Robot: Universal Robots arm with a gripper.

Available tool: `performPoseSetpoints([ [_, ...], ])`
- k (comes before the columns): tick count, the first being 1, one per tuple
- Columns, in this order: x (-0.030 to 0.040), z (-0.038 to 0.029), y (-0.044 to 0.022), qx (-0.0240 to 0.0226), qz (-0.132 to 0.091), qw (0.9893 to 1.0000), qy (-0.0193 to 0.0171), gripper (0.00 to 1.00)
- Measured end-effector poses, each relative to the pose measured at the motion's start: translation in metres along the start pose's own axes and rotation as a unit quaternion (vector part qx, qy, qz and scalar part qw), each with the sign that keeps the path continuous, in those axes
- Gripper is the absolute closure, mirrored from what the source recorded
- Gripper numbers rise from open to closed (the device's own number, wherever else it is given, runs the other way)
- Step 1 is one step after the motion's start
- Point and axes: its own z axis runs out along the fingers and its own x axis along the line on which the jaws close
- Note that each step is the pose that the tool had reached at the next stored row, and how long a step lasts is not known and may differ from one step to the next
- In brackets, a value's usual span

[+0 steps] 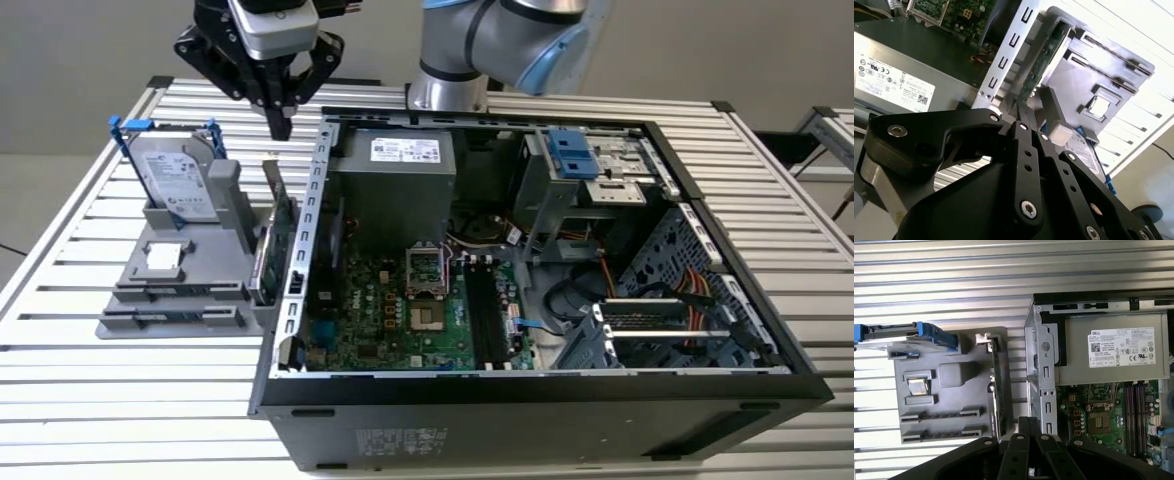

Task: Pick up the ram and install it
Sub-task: 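Reach for the ram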

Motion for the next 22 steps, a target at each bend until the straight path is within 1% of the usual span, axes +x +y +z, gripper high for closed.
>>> performPoseSetpoints([
  [15,0.0161,-0.0003,-0.0011,0.0,0.0,1.0,0.0,1.0],
  [19,0.019,-0.0004,-0.0013,0.0,0.0,1.0,0.0,1.0],
  [22,0.0199,-0.0004,-0.0014,0.0,0.0,1.0,0.0004,1.0],
])
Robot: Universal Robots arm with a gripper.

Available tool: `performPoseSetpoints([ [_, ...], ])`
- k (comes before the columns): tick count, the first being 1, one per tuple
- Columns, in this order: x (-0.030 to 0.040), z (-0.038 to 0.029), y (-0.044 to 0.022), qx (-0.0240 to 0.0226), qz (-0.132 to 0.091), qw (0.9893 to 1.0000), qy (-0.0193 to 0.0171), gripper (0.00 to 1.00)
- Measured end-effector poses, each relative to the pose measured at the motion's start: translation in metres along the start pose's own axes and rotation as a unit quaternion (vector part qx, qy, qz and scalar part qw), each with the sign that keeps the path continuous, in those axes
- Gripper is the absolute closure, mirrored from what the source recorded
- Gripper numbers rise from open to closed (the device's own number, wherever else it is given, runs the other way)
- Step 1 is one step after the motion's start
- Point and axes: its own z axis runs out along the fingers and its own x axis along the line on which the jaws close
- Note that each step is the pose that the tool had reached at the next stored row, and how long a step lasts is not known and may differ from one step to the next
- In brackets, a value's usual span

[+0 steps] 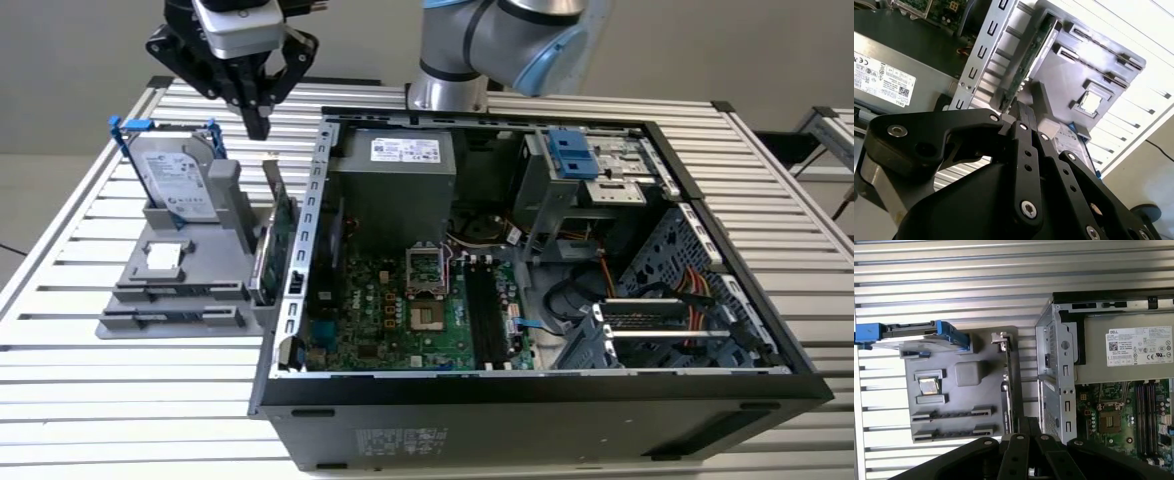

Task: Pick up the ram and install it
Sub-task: 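Reach for the ram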

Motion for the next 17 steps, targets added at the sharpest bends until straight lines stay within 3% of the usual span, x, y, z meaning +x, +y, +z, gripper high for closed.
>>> performPoseSetpoints([
  [17,0.013,-0.0002,-0.0009,-0.0003,0.0,1.0,0.0001,1.0],
])
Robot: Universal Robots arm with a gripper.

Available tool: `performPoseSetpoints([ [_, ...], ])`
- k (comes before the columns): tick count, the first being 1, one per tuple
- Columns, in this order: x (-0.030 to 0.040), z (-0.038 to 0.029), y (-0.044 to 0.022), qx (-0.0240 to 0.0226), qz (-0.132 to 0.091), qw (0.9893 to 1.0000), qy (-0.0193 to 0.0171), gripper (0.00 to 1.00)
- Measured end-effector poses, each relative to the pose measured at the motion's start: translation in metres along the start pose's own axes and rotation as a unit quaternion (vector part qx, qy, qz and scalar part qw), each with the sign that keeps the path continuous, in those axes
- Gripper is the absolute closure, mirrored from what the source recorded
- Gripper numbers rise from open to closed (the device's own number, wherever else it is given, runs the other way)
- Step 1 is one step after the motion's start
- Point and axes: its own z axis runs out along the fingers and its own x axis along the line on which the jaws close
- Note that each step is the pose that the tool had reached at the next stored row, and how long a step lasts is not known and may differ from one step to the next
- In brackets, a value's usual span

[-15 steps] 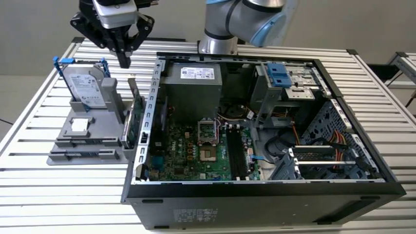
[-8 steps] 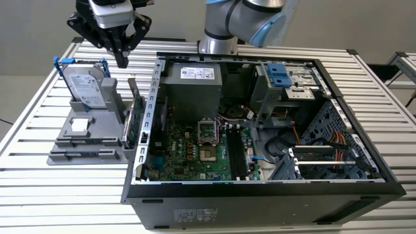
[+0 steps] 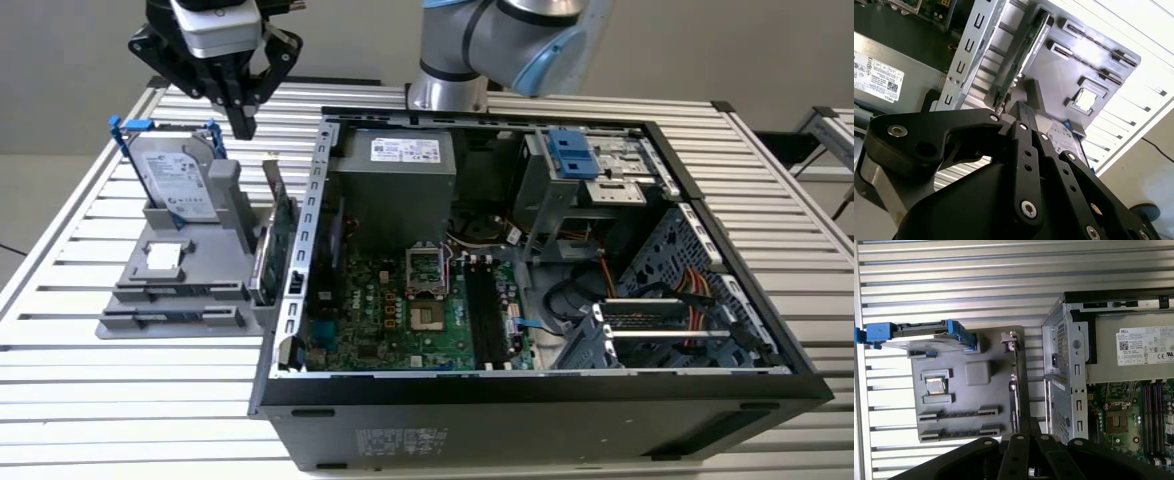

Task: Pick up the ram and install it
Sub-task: 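Reach for the ram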

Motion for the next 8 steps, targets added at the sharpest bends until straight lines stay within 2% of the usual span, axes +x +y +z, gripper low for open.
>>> performPoseSetpoints([
  [8,0.0081,-0.0002,-0.0006,0.0,0.0,1.0,0.0,1.0],
])
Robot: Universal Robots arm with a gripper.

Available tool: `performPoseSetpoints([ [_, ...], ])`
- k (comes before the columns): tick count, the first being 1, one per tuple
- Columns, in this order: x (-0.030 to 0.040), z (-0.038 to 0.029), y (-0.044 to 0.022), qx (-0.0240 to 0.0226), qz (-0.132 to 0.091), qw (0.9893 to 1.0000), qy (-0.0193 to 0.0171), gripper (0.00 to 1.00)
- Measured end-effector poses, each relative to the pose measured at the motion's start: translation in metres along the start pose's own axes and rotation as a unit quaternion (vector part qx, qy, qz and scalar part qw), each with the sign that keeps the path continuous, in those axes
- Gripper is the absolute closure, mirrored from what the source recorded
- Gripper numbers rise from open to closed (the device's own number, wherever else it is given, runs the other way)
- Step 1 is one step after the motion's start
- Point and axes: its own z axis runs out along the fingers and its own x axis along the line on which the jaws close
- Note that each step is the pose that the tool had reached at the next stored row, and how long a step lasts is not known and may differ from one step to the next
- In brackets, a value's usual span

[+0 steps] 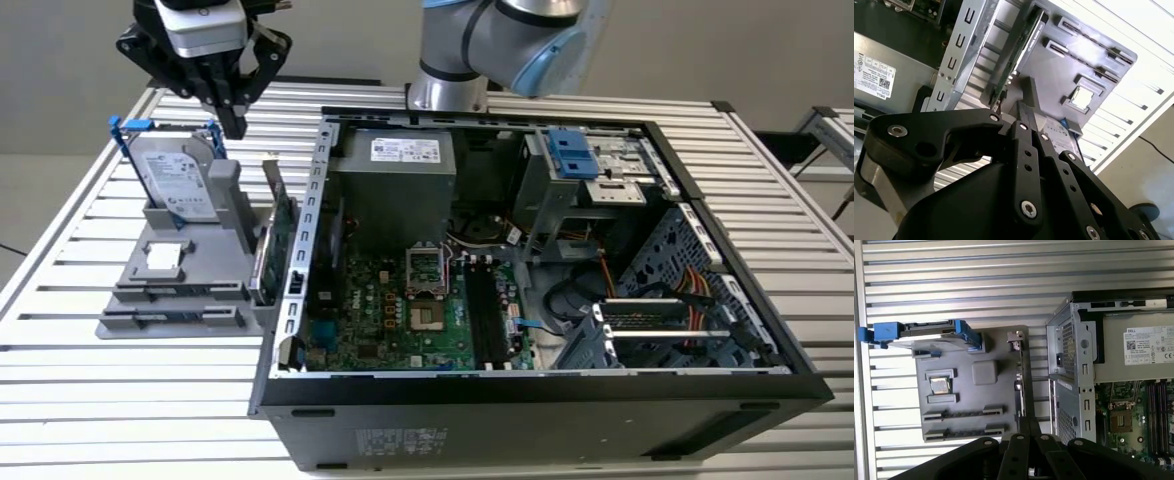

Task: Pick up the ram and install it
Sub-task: 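Reach for the ram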

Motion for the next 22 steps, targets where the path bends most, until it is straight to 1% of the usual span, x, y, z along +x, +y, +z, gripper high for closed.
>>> performPoseSetpoints([
  [11,0.0129,-0.0003,-0.0009,0.0,0.0,1.0,0.0,1.0],
  [22,0.0283,-0.0006,-0.002,0.0,0.0,1.0,0.0,1.0],
])
